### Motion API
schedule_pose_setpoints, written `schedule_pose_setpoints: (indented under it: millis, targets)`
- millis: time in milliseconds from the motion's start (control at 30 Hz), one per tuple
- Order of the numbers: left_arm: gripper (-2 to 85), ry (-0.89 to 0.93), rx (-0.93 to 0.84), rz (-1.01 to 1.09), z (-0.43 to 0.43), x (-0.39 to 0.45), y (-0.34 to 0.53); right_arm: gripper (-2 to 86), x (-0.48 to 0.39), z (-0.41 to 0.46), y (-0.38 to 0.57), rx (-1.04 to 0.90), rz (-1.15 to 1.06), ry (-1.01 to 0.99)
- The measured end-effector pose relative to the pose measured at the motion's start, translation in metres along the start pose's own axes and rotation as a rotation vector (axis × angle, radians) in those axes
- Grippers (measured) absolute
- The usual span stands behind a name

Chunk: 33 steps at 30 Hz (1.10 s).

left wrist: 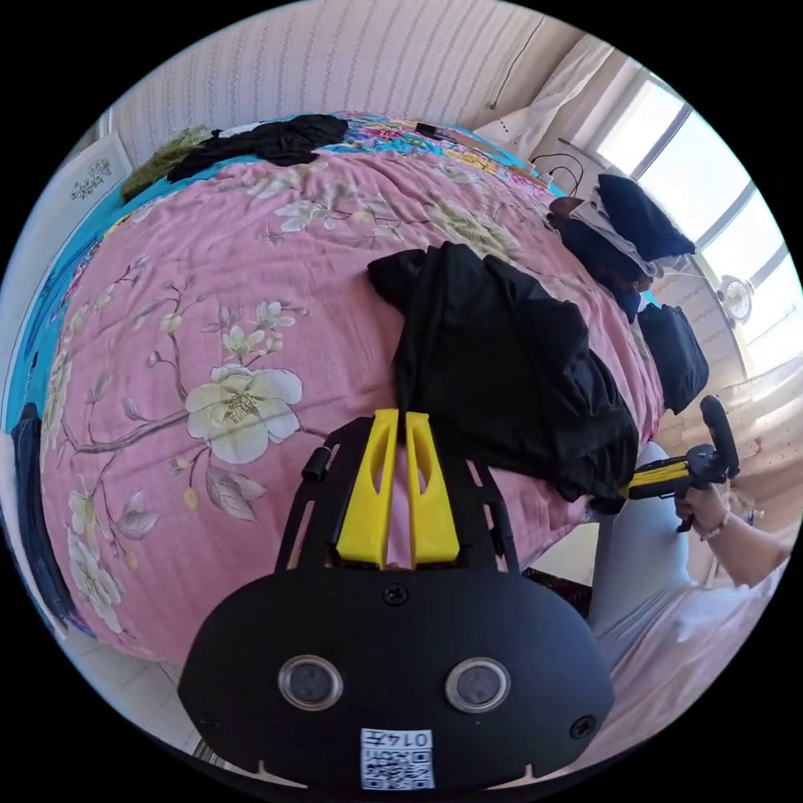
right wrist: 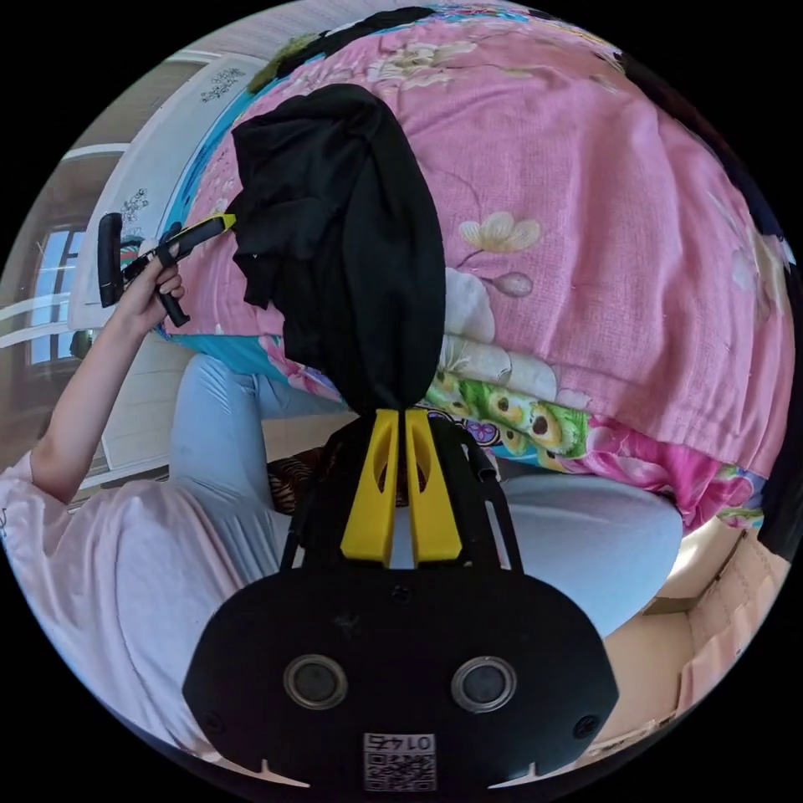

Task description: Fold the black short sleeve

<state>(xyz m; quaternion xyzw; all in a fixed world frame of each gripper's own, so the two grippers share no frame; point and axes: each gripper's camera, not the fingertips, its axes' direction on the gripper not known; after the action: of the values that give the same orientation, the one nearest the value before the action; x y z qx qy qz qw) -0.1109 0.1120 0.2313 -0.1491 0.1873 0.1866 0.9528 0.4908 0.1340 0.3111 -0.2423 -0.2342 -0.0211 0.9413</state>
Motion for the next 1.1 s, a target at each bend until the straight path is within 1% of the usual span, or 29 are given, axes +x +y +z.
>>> schedule_pose_setpoints:
  millis: [33,67,100,133,200,300,367,500,567,733,833,900,933,1000,1033,1067,1100]
  targets:
    - [-0.3,0.015,0.024,-0.002,-0.011,-0.003,0.006,-0.1,0.001,-0.005,0.002,0.006,-0.003,-0.010]
    - [-0.5,0.045,0.083,-0.005,-0.035,-0.009,0.020,-0.4,0.004,-0.017,0.008,0.034,-0.008,-0.036]
    - [-0.5,0.075,0.150,-0.004,-0.061,-0.014,0.036,-0.5,0.007,-0.034,0.016,0.086,-0.014,-0.071]
    - [-0.6,0.090,0.180,-0.008,-0.075,-0.017,0.045,-0.5,0.008,-0.044,0.021,0.118,-0.013,-0.090]
    - [-0.6,0.139,0.277,-0.024,-0.127,-0.026,0.078,-0.3,0.016,-0.090,0.042,0.276,-0.042,-0.232]
    - [-0.6,0.157,0.359,-0.007,-0.184,-0.034,0.116,-0.1,0.016,-0.147,0.067,0.457,-0.130,-0.362]
    - [-0.6,0.136,0.378,-0.015,-0.206,-0.041,0.135,-0.1,0.008,-0.173,0.077,0.509,-0.195,-0.353]
    - [-0.7,0.155,0.326,-0.088,-0.220,-0.064,0.174,-0.1,-0.004,-0.188,0.080,0.454,-0.237,-0.248]
    - [-0.8,0.172,0.315,-0.104,-0.224,-0.068,0.190,-0.1,-0.003,-0.184,0.083,0.424,-0.215,-0.260]
    - [-0.9,0.129,0.300,-0.093,-0.247,-0.073,0.229,-0.1,-0.006,-0.178,0.104,0.407,-0.183,-0.271]
    - [-0.9,0.189,0.360,-0.090,-0.275,-0.080,0.248,-0.1,-0.005,-0.190,0.118,0.445,-0.169,-0.322]
    - [-1.0,0.293,0.497,-0.058,-0.315,-0.083,0.261,-0.1,-0.012,-0.220,0.133,0.555,-0.223,-0.406]
    - [-1.0,0.316,0.539,-0.043,-0.328,-0.083,0.264,-0.1,-0.015,-0.230,0.138,0.596,-0.251,-0.430]
    - [-1.0,0.384,0.744,0.040,-0.387,-0.080,0.277,0.0,-0.032,-0.282,0.160,0.772,-0.388,-0.515]
    - [-1.0,0.406,0.797,0.071,-0.403,-0.079,0.281,0.0,-0.037,-0.296,0.166,0.820,-0.433,-0.542]
    - [-1.0,0.433,0.877,0.140,-0.435,-0.076,0.289,0.0,-0.048,-0.325,0.180,0.909,-0.530,-0.594]
    - [-1.0,0.418,0.937,0.199,-0.463,-0.071,0.296,0.0,-0.061,-0.351,0.194,0.980,-0.617,-0.625]
